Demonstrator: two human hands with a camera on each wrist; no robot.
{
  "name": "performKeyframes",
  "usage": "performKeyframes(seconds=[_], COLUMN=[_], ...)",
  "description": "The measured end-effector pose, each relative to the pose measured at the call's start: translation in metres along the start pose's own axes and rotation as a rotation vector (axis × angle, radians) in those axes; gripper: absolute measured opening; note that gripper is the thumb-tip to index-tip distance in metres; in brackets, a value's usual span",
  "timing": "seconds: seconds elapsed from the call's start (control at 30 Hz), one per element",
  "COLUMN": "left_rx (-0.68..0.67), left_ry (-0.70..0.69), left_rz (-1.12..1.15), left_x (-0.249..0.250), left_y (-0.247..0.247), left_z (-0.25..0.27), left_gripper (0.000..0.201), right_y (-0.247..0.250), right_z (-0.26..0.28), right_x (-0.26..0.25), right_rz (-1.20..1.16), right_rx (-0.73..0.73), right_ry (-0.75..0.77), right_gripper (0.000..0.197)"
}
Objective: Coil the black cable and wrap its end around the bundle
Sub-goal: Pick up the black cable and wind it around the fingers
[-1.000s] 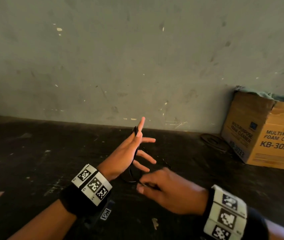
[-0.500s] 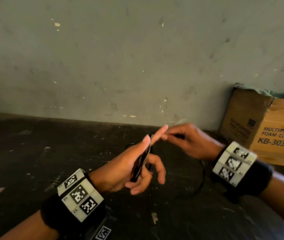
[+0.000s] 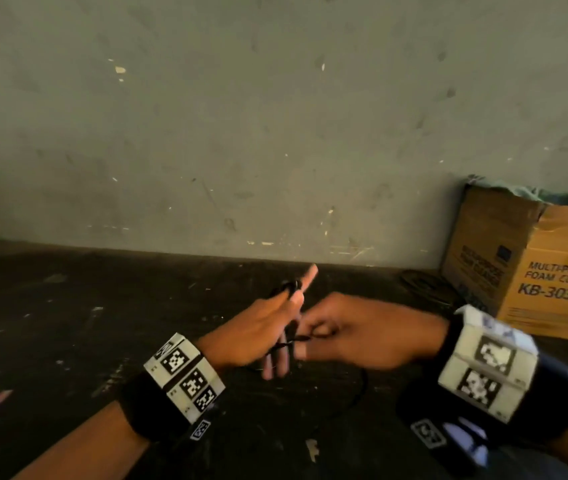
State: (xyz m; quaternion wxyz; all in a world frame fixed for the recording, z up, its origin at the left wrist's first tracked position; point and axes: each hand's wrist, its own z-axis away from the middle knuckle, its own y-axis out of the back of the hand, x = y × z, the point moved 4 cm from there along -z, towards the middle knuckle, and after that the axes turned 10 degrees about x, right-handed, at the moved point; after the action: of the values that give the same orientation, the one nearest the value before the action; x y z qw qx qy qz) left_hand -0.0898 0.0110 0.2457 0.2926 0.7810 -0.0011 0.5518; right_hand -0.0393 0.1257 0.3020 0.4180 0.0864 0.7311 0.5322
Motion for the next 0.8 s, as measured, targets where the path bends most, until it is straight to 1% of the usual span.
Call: performKeyframes(seconds=[0.03,0.07,0.1,0.13,0.17,0.2,0.23,0.27,0.3,0.33,0.4,0.47,0.5,0.57,0.63,0.7,0.73,0.8], left_rx=[-0.174,-0.372,-0.433,-0.394,-0.330,-0.295,-0.311,-0.355,-0.394,-0.431,-0.458,-0.409,-0.354,-0.211,-0.062,0.075,0.125,0.186], left_ry=[0.071,0.104,0.121,0.137,0.155,0.153,0.125,0.101,0.081,0.060,0.030,-0.002,-0.005,-0.004,-0.012,-0.025,-0.034,-0.068], left_rz=[0.014,0.093,0.224,0.288,0.304,0.335,0.391,0.456,0.528,0.615,0.770,0.910,0.946,0.973,0.973,0.931,0.882,0.693], left_x=[-0.002,-0.006,-0.011,-0.015,-0.015,-0.011,-0.006,0.004,0.011,0.019,0.035,0.047,0.051,0.053,0.051,0.049,0.046,0.040], left_y=[-0.010,-0.021,-0.025,-0.023,-0.019,-0.017,-0.016,-0.017,-0.020,-0.022,-0.021,-0.017,-0.013,-0.006,0.001,0.007,0.008,0.007], left_z=[0.004,0.010,0.014,0.017,0.020,0.024,0.030,0.040,0.037,0.041,0.040,0.036,0.032,0.017,0.003,-0.006,-0.008,-0.009], left_gripper=[0.066,0.065,0.065,0.065,0.064,0.065,0.065,0.064,0.062,0.061,0.059,0.055,0.053,0.052,0.056,0.058,0.058,0.058], right_y=[0.014,0.029,0.046,0.062,0.074,0.084,0.089,0.092,0.093,0.090,0.079,0.055,0.039,0.010,-0.015,-0.031,-0.034,-0.034], right_z=[0.001,0.001,0.001,0.002,0.003,0.004,0.004,0.004,0.004,0.004,0.005,0.006,0.007,0.007,0.007,0.007,0.008,0.009], right_x=[-0.001,-0.001,-0.001,0.000,0.002,0.004,0.010,0.016,0.021,0.028,0.039,0.048,0.052,0.049,0.039,0.031,0.027,0.023], right_rz=[0.017,0.064,0.123,0.182,0.232,0.257,0.263,0.262,0.251,0.230,0.216,0.201,0.175,0.130,0.058,-0.039,-0.059,-0.040], right_rx=[0.038,0.085,0.144,0.207,0.259,0.296,0.324,0.349,0.373,0.395,0.425,0.400,0.380,0.330,0.195,0.010,-0.057,-0.106], right_ry=[0.008,0.003,0.004,0.018,0.040,0.062,0.076,0.087,0.096,0.101,0.104,0.077,0.061,0.059,-0.008,-0.126,-0.170,-0.199], right_gripper=[0.015,0.014,0.015,0.016,0.018,0.020,0.023,0.027,0.031,0.035,0.039,0.032,0.027,0.025,0.022,0.036,0.044,0.047])
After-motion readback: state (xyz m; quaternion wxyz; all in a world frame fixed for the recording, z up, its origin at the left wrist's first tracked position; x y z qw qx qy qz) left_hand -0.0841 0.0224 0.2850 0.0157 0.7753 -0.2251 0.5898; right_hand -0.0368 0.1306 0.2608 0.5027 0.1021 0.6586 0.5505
